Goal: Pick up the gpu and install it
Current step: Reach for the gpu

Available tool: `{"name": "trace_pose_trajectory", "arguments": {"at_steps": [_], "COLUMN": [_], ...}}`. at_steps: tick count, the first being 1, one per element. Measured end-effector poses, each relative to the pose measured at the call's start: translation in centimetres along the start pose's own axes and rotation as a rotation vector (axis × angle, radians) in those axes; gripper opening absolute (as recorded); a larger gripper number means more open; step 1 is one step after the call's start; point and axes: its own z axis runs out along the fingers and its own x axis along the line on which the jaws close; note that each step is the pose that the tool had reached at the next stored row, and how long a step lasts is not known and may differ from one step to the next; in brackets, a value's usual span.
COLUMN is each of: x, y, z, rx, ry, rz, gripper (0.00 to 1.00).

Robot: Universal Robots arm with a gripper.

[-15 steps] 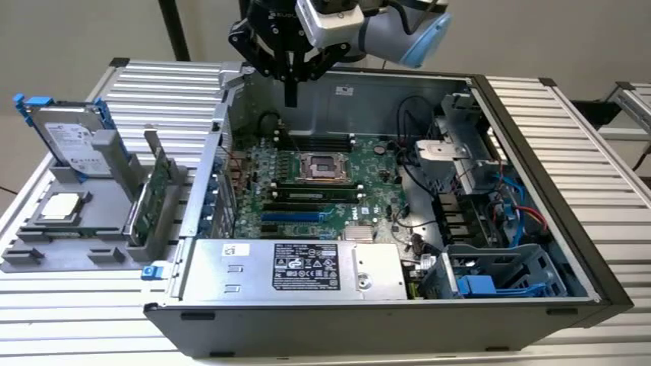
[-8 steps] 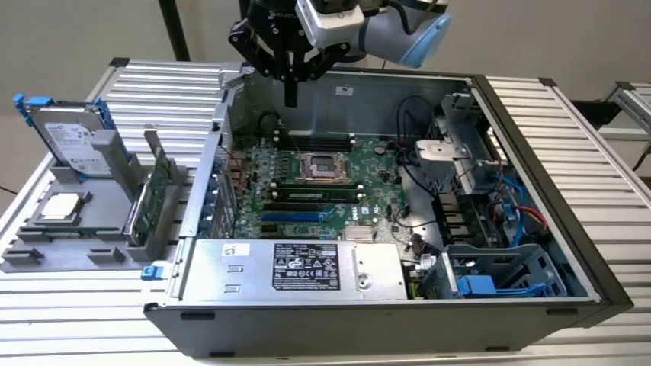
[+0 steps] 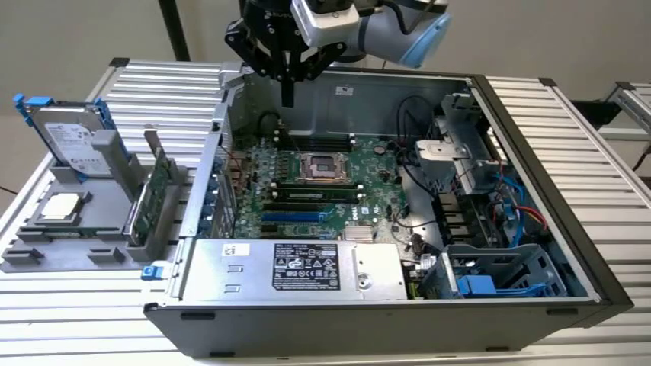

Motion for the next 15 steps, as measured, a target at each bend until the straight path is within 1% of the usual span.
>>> {"name": "trace_pose_trajectory", "arguments": {"at_steps": [6, 11, 15], "x": [1.17, 1.98, 2.76], "y": [-0.08, -0.14, -0.20], "z": [-0.02, -0.04, -0.06], "rx": [-0.0022, -0.0036, -0.0046], "ry": [0.0001, 0.0002, 0.0003], "rz": [0.000, 0.000, 0.000], "gripper": [0.00, 0.00, 0.00]}}
